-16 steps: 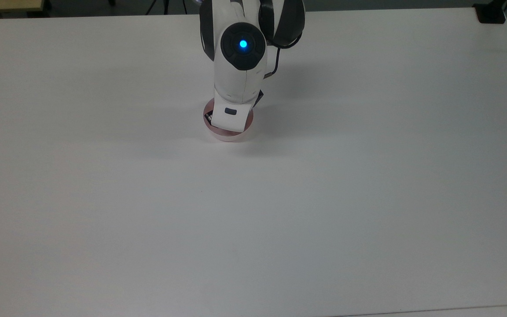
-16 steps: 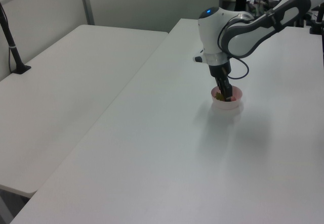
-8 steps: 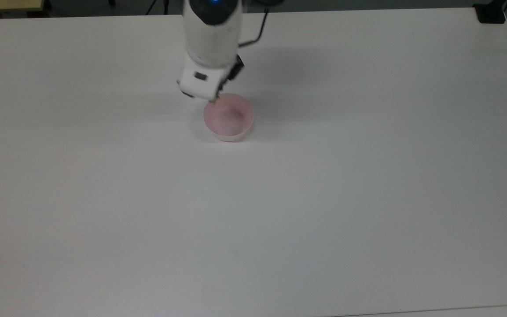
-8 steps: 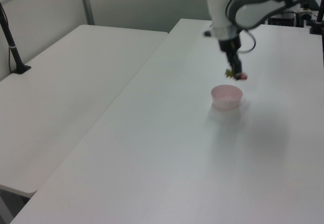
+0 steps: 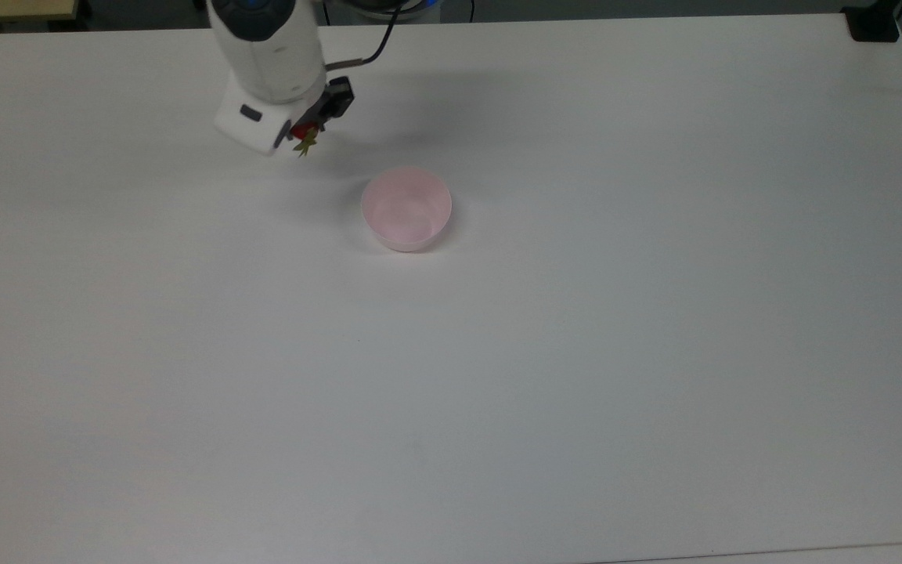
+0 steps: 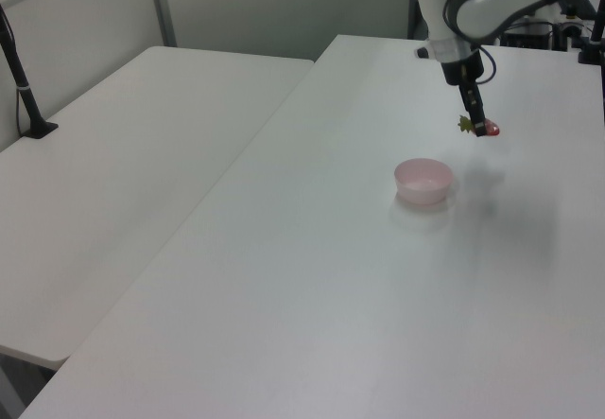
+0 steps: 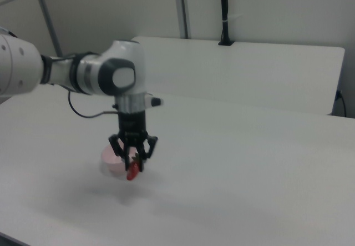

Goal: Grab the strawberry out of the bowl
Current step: 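Lift the strawberry out of the bowl and carry it beside the bowl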

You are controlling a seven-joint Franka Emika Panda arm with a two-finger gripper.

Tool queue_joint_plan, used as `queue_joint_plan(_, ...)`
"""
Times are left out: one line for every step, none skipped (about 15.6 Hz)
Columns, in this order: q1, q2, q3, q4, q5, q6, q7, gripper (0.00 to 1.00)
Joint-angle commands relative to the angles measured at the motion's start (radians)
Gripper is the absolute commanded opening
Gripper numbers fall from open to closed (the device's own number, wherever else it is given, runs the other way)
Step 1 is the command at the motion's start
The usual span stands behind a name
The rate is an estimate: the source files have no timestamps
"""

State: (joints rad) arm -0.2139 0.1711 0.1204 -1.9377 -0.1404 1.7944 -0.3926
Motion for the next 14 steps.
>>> queue_joint_plan(-0.041,-0.002,-0.014,-0.079,-0.018,0.164,0.017,0.23)
queue_joint_plan(-0.041,0.002,-0.019,-0.080,-0.018,0.171,0.017,0.23)
queue_joint_plan(-0.041,0.008,-0.024,-0.080,-0.018,0.177,0.017,0.23)
queue_joint_plan(-0.042,0.025,-0.027,-0.081,-0.022,0.186,0.017,0.24)
queue_joint_plan(-0.042,0.034,-0.039,-0.081,-0.034,0.189,0.017,0.24)
queue_joint_plan(-0.041,0.042,-0.048,-0.081,-0.039,0.192,0.017,0.24)
queue_joint_plan(-0.042,0.048,-0.051,-0.081,-0.039,0.192,0.017,0.26)
queue_joint_plan(-0.042,0.051,-0.051,-0.081,-0.039,0.189,0.017,0.36)
queue_joint_plan(-0.042,0.051,-0.053,-0.080,-0.039,0.185,0.017,0.60)
queue_joint_plan(-0.042,0.050,-0.053,-0.078,-0.039,0.178,0.017,0.94)
queue_joint_plan(-0.042,0.047,-0.057,-0.075,-0.039,0.177,0.018,1.00)
queue_joint_plan(-0.042,0.045,-0.059,-0.070,-0.038,0.166,0.020,1.00)
queue_joint_plan(-0.041,0.039,-0.059,-0.061,-0.036,0.151,0.020,1.00)
queue_joint_plan(-0.041,0.030,-0.059,-0.046,-0.031,0.134,0.021,1.00)
